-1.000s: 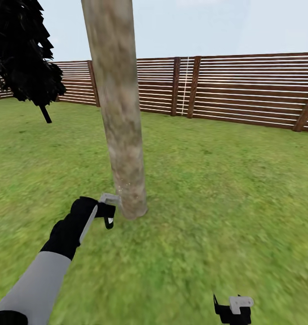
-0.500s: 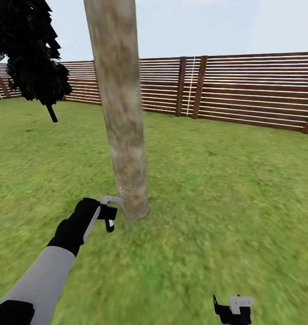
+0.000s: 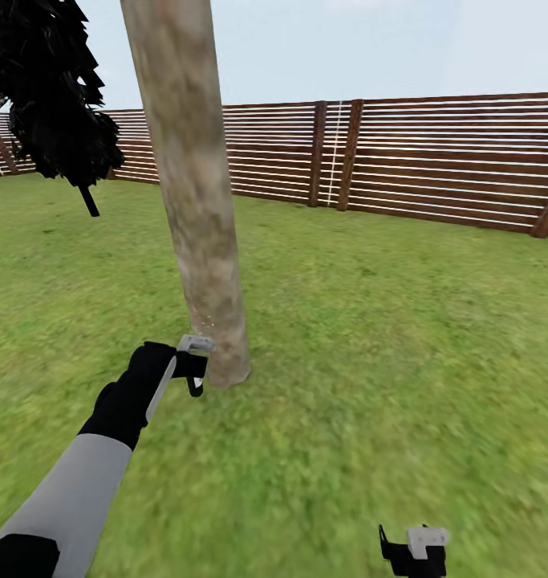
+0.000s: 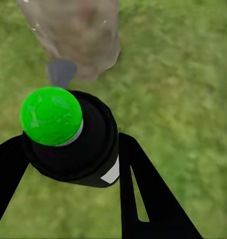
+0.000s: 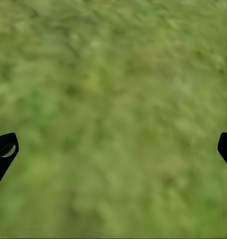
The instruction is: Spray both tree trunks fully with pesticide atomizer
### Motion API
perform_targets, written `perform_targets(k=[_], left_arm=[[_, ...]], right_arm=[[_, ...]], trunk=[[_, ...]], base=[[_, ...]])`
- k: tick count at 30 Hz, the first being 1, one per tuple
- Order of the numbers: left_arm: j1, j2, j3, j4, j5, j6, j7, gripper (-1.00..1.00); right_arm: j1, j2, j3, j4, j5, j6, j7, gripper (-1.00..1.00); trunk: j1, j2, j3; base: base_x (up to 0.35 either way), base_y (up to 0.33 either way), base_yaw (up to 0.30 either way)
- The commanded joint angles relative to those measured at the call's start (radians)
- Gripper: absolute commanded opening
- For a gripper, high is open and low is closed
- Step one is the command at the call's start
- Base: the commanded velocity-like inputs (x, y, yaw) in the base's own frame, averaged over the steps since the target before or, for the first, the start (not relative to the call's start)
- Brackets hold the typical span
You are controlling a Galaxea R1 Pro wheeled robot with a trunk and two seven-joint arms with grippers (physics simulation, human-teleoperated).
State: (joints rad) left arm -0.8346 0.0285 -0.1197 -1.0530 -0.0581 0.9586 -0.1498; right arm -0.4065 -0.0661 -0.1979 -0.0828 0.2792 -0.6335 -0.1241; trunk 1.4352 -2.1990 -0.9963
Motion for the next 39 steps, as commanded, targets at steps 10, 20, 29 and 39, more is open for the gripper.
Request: perform_targets(k=[10,20,29,39], left_arm=[[0.007,-0.002,0.004,0.012,0.003,0.001,0.056,-1.00],[0.017,0.031,0.092,0.152,0.000,-0.039,0.055,-1.00],[0.043,-0.018,0.103,0.381,-0.001,-0.208,0.056,-1.00],[0.057,-0.018,0.098,0.465,-0.001,-0.305,0.062,-1.00]], right_arm=[[0.000,0.000,0.000,0.000,0.000,0.000,0.000,1.00],[0.000,0.000,0.000,0.000,0.001,0.000,0.000,1.00],[0.000,0.000,0.000,0.000,0.001,0.000,0.001,1.00],[0.000,0.000,0.000,0.000,0.002,0.000,0.001,1.00]], trunk=[[0.000,0.000,0.000],[0.000,0.000,0.000],[0.000,0.000,0.000],[0.000,0.000,0.000]], base=[[0.240,-0.181,0.261],[0.240,-0.184,0.064],[0.237,-0.186,0.000],[0.056,-0.077,0.182]])
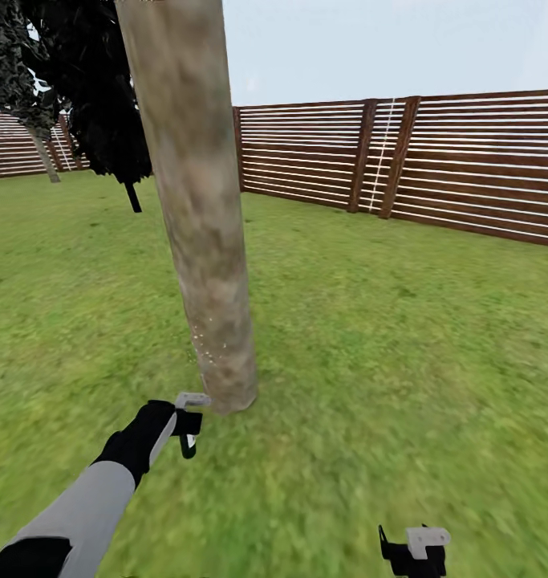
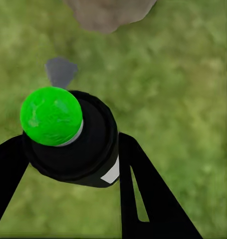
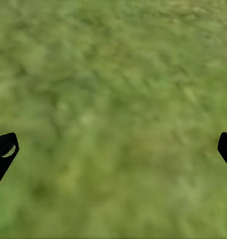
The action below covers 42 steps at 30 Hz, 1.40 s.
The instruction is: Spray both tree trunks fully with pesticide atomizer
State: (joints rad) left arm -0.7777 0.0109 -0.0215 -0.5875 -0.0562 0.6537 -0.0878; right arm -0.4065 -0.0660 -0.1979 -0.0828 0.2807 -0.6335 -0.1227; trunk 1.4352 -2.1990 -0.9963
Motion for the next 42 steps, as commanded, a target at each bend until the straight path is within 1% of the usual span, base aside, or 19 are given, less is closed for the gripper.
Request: perform_targets(k=[1,3,5,6,8,11,14,16,17,19,21,23,25,26,27,30,34,39,42], left_arm=[[0.000,-0.005,0.000,-0.001,-0.003,0.000,0.018,-1.00],[0.000,-0.005,0.001,0.001,-0.002,-0.001,0.111,-1.00],[0.007,0.008,0.004,0.015,-0.002,-0.002,0.157,-1.00],[0.019,0.023,0.004,0.033,-0.002,-0.005,0.168,-1.00],[0.026,0.042,0.001,0.043,-0.001,-0.045,0.173,-1.00],[0.027,0.032,0.001,0.065,0.001,-0.066,0.176,-1.00],[0.028,0.010,0.002,0.070,0.005,-0.069,0.175,-1.00],[0.028,0.010,0.003,0.070,0.001,-0.069,0.175,-1.00],[0.028,0.022,0.005,0.072,0.000,-0.069,0.175,-1.00],[0.028,0.075,0.005,0.075,0.004,-0.069,0.175,-1.00],[0.029,0.093,0.006,0.102,0.009,-0.076,0.175,-1.00],[0.029,0.076,0.006,0.136,0.014,-0.124,0.176,-1.00],[0.029,0.031,0.008,0.143,0.014,-0.145,0.178,-1.00],[0.029,-0.001,0.008,0.140,0.013,-0.148,0.178,-1.00],[0.028,-0.016,0.008,0.132,0.012,-0.148,0.179,-1.00],[0.028,-0.014,0.005,0.126,0.009,-0.148,0.185,-1.00],[0.028,-0.025,0.007,0.125,0.013,-0.150,0.253,-1.00],[0.028,-0.040,0.008,0.124,0.015,-0.149,0.254,-1.00],[0.028,-0.041,0.010,0.124,0.015,-0.150,0.253,-1.00]], right_arm=[[0.000,0.000,0.000,0.000,0.000,0.000,0.000,1.00],[0.000,-0.001,0.000,0.001,0.000,0.000,0.000,1.00],[0.000,-0.001,0.000,0.001,0.000,0.000,0.000,1.00],[0.000,-0.001,0.000,0.001,0.000,0.000,0.000,1.00],[0.000,-0.002,0.000,0.002,0.000,0.000,0.000,1.00],[0.000,-0.002,0.000,0.002,0.000,0.000,0.000,1.00],[0.000,-0.002,0.000,0.002,0.000,0.000,0.000,1.00],[0.000,-0.002,0.000,0.002,0.000,0.000,0.000,1.00],[0.000,-0.002,0.000,0.002,0.000,0.000,0.000,1.00],[0.000,-0.002,0.000,0.002,0.000,0.000,0.000,1.00],[0.000,-0.002,0.000,0.002,0.000,0.000,0.000,1.00],[0.000,-0.002,0.000,0.002,0.000,0.000,0.000,1.00],[0.000,-0.002,0.000,0.002,0.000,0.000,-0.001,1.00],[0.000,-0.002,0.000,0.002,0.000,0.000,-0.001,1.00],[0.000,-0.002,0.000,0.001,0.000,0.000,0.000,1.00],[0.000,0.000,0.000,0.001,0.000,0.000,0.000,1.00],[0.000,-0.001,0.000,0.000,0.000,0.000,0.000,1.00],[0.000,-0.001,0.000,0.000,0.000,0.000,-0.001,1.00],[0.000,0.000,0.000,0.001,0.000,0.000,-0.002,1.00]], trunk=[[0.000,0.000,0.000],[0.000,0.000,0.000],[0.000,0.000,0.000],[0.000,0.000,0.000],[0.000,0.000,0.000],[0.000,0.000,0.000],[0.000,0.000,0.000],[0.000,0.000,0.000],[0.000,0.000,0.000],[0.000,0.000,0.000],[0.000,0.000,0.000],[0.000,0.000,0.000],[0.000,0.000,0.000],[0.000,0.000,0.000],[0.000,0.000,0.000],[0.000,0.000,0.000],[0.000,0.000,0.000],[0.000,0.000,0.000],[0.000,0.000,0.000]], base=[[0.000,-0.227,0.127],[0.000,-0.256,0.039],[0.000,-0.266,0.010],[0.000,-0.268,0.002],[0.047,-0.269,0.001],[0.138,-0.252,0.000],[0.209,-0.212,0.000],[0.232,-0.190,0.000],[0.235,-0.186,0.000],[0.231,-0.185,0.000],[0.181,-0.172,0.002],[0.048,-0.050,0.141],[0.008,-0.008,0.254],[0.001,-0.001,0.275],[0.000,0.000,0.277],[-0.086,-0.139,0.101],[-0.030,-0.259,0.003],[-0.001,-0.269,0.000],[0.010,-0.271,0.159]])
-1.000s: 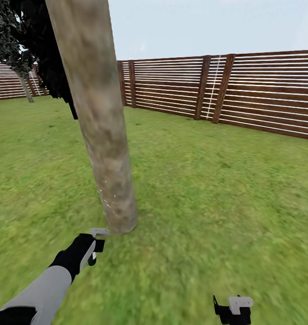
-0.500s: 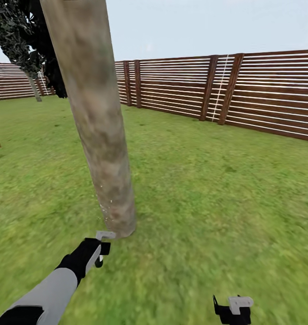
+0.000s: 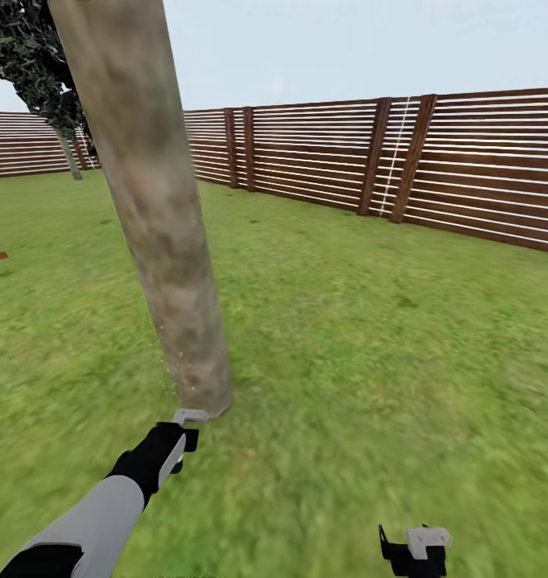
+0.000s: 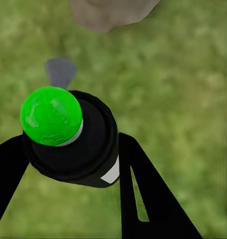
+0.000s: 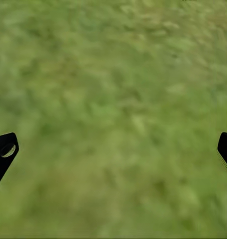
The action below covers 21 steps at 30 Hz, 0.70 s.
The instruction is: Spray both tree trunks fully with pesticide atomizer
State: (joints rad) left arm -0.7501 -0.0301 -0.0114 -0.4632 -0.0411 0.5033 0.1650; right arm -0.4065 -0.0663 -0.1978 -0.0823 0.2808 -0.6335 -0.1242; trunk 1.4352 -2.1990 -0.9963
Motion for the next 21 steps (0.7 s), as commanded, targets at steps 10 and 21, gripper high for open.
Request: perform_targets(k=[10,21], left_arm=[[0.000,0.000,-0.002,0.000,0.000,-0.009,0.007,-1.00],[0.001,0.073,0.082,0.004,-0.002,-0.085,0.004,-1.00]], right_arm=[[0.000,-0.001,0.000,0.000,0.000,0.000,0.000,1.00],[0.000,-0.001,0.000,-0.001,0.000,0.000,-0.002,1.00]], trunk=[[0.000,0.000,0.000],[0.000,0.000,0.000]], base=[[0.106,-0.271,0.142],[0.003,-0.273,0.068]])
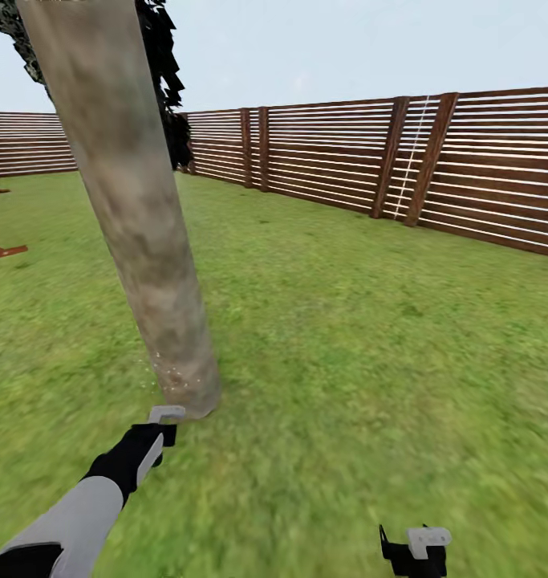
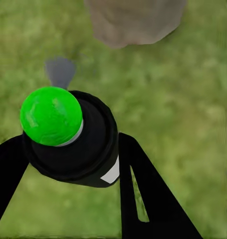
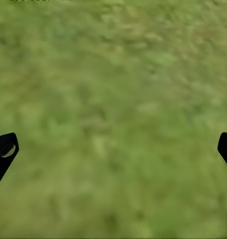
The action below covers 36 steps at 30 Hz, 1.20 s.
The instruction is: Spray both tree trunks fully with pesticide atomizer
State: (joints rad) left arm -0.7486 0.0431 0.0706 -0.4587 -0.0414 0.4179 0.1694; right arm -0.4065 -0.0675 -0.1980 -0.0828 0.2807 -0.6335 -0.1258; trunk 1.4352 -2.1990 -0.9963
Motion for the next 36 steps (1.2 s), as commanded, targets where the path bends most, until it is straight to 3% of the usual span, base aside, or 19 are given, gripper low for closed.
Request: perform_targets(k=[1,4,6,8,10,11,13,15,16,17,20,23,25,26,29,30,31,33,36], left_arm=[[0.000,-0.007,-0.001,0.000,-0.002,0.000,-0.003,-1.00],[-0.003,-0.075,-0.006,-0.004,-0.008,-0.002,0.001,-1.00],[-0.006,-0.083,-0.006,-0.004,-0.009,-0.002,0.003,-1.00],[-0.007,-0.078,-0.006,-0.006,-0.010,-0.001,0.002,-1.00],[-0.007,-0.030,0.002,-0.031,-0.008,0.003,-0.002,-1.00],[-0.006,-0.019,0.002,-0.037,-0.004,0.002,-0.001,-1.00],[-0.005,-0.032,-0.002,-0.035,-0.006,0.000,0.005,-1.00],[-0.005,-0.080,-0.005,-0.039,-0.010,-0.002,0.006,-1.00],[-0.010,-0.091,-0.006,-0.061,-0.010,0.004,0.003,-1.00],[-0.010,-0.088,-0.006,-0.087,-0.011,0.010,0.002,-1.00],[-0.009,-0.047,-0.001,-0.124,-0.011,0.056,-0.005,-1.00],[-0.012,-0.054,-0.007,-0.127,-0.009,0.068,-0.007,-1.00],[-0.023,-0.119,-0.035,-0.129,-0.010,0.073,-0.006,-1.00],[-0.049,-0.131,-0.060,-0.130,-0.009,0.102,-0.006,-1.00],[-0.081,-0.117,-0.069,-0.151,-0.005,0.158,-0.009,-1.00],[-0.082,-0.104,-0.068,-0.165,-0.005,0.163,-0.009,-1.00],[-0.081,-0.075,-0.067,-0.178,-0.003,0.174,-0.010,-1.00],[-0.076,-0.049,-0.067,-0.186,-0.001,0.184,-0.010,-1.00],[-0.080,-0.054,-0.072,-0.194,-0.002,0.183,-0.010,-1.00]], right_arm=[[0.000,0.000,0.000,0.000,0.000,0.000,0.000,1.00],[0.000,0.000,0.000,0.000,0.000,0.000,0.000,1.00],[0.000,0.000,0.000,0.000,0.000,0.000,0.000,1.00],[0.000,0.000,0.000,0.000,0.000,0.000,0.000,1.00],[0.000,0.000,0.000,0.000,0.000,0.000,0.000,1.00],[0.000,0.000,-0.001,0.000,0.000,0.000,-0.001,1.00],[0.000,0.000,-0.001,0.000,0.000,0.000,-0.001,1.00],[0.000,0.000,0.000,0.000,0.000,0.000,-0.001,1.00],[0.000,0.000,0.000,0.000,0.000,0.000,-0.001,1.00],[0.000,0.000,0.000,0.000,0.000,0.000,-0.001,1.00],[0.000,0.000,0.000,0.000,0.000,0.000,-0.002,1.00],[0.000,0.000,0.000,0.000,0.000,0.000,-0.001,1.00],[0.000,0.000,0.000,0.000,0.000,0.000,-0.001,1.00],[0.000,0.000,0.000,0.000,0.000,0.000,-0.001,1.00],[0.000,0.000,0.000,0.000,0.000,0.000,-0.001,1.00],[0.000,0.000,0.000,0.000,0.000,0.000,-0.001,1.00],[0.000,0.000,0.000,0.000,0.000,0.000,-0.001,1.00],[0.000,0.000,0.000,0.000,0.000,0.000,-0.001,1.00],[0.000,-0.001,0.000,0.000,0.000,0.000,0.000,1.00]], trunk=[[0.000,0.000,0.000],[0.000,0.000,0.000],[0.000,0.000,0.000],[0.000,0.000,0.000],[0.000,0.000,0.000],[0.000,0.000,0.000],[0.000,0.000,0.000],[0.000,0.000,0.000],[0.000,0.000,0.000],[0.000,0.000,0.000],[0.000,0.000,0.000],[0.000,0.000,0.000],[0.000,0.000,0.000],[0.000,0.000,0.000],[0.000,0.000,0.000],[0.000,0.000,0.000],[0.000,0.000,0.000],[0.000,0.000,0.000],[0.000,0.000,0.000]], base=[[0.000,-0.273,0.266],[0.073,-0.273,0.276],[0.109,-0.273,0.278],[0.114,-0.273,0.187],[0.115,-0.273,0.012],[0.082,-0.273,0.002],[0.026,-0.238,0.143],[0.005,-0.060,0.253],[0.000,-0.005,0.276],[0.000,-0.002,0.277],[0.000,0.000,0.278],[0.000,0.000,0.278],[0.000,0.000,0.278],[0.000,0.000,0.278],[0.000,0.000,0.278],[0.000,0.000,0.277],[0.000,0.000,0.256],[0.000,0.000,0.115],[-0.059,-0.166,0.013]])
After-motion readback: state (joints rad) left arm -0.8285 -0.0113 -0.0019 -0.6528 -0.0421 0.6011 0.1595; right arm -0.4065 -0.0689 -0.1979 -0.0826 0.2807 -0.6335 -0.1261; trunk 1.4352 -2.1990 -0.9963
